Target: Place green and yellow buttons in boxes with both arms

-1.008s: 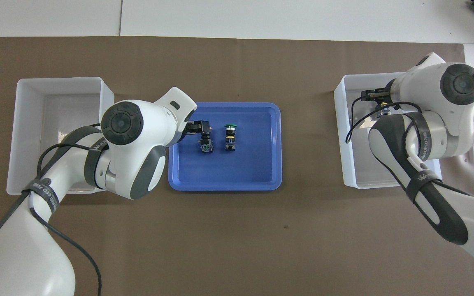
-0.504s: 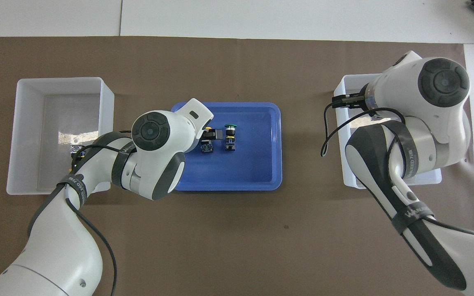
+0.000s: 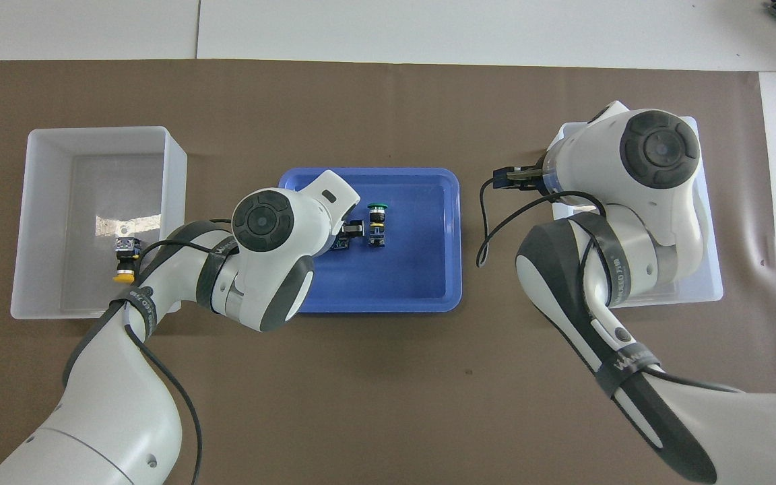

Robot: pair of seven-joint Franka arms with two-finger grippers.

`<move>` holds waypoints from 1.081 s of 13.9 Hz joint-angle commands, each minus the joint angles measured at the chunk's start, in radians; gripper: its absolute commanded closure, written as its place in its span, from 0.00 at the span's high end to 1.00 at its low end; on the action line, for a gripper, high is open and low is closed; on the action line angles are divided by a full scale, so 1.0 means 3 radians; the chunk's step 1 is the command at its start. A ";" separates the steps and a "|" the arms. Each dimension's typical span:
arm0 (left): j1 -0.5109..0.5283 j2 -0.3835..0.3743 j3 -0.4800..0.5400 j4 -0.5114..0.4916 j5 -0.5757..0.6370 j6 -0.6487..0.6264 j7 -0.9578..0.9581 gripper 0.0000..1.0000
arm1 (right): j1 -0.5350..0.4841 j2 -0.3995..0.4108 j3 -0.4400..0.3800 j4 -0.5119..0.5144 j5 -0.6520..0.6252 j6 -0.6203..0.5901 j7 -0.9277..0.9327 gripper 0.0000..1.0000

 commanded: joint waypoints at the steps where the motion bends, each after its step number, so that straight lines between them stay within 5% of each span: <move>1: -0.0061 0.0000 0.0062 -0.0042 0.0030 0.0055 -0.0057 0.23 | 0.0121 0.0079 0.0013 0.0041 0.0044 0.0084 0.0306 0.99; 3: -0.0056 -0.0010 0.0062 -0.0027 0.0030 0.0014 -0.0062 0.00 | 0.0198 0.0135 0.0013 0.0077 0.0044 0.0089 0.0419 0.99; 6: 0.0035 -0.0097 0.0078 0.0141 0.0029 -0.0353 -0.0052 0.00 | 0.0295 0.0227 0.0013 0.0072 0.0044 0.0222 0.0572 0.99; 11: 0.0699 -0.0679 0.0027 0.0193 -0.0072 -0.1013 0.0025 0.00 | 0.0367 0.0232 0.0013 0.0123 0.0039 0.0227 0.0701 0.98; 15: 0.1211 -0.0747 0.0037 0.0489 -0.0282 -0.1626 0.0494 0.00 | 0.0582 0.0472 0.0013 0.0404 -0.0007 0.0232 0.0828 0.98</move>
